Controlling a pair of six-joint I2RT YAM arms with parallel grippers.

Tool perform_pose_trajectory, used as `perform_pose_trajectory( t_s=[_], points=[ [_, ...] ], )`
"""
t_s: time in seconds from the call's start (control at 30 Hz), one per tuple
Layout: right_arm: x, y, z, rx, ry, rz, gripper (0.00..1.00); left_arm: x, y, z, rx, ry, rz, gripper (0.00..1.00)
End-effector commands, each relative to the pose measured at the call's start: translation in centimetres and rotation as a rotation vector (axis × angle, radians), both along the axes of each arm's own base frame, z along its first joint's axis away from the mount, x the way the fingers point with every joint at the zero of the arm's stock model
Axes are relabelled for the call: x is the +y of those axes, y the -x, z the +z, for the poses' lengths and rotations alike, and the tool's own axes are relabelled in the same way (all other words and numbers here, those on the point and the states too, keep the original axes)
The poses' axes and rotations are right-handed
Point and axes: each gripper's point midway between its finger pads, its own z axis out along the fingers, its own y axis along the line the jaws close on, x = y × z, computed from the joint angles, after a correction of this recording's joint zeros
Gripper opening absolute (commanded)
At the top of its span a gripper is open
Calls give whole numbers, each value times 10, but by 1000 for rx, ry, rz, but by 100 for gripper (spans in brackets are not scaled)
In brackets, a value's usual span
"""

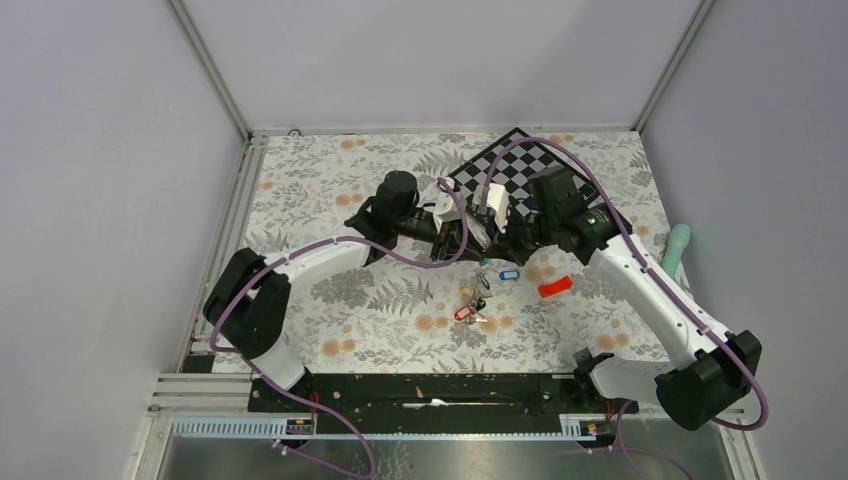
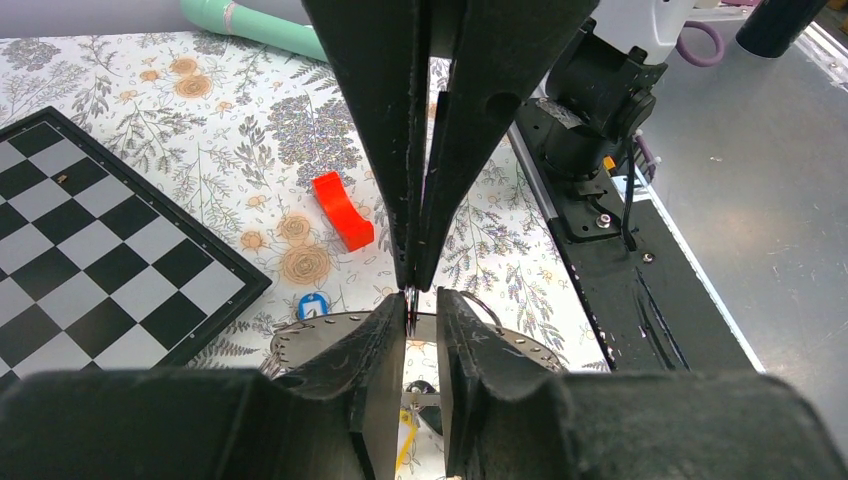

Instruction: Put the keys on the keyring

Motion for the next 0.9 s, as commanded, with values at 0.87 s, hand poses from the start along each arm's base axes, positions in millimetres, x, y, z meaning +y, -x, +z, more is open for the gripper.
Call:
perform_pose_trajectory(
  t_s=[0.87],
  points=[
    [7,5,22,-48,-86,12,21,12,2,32,1,107,-17,0]
  ],
)
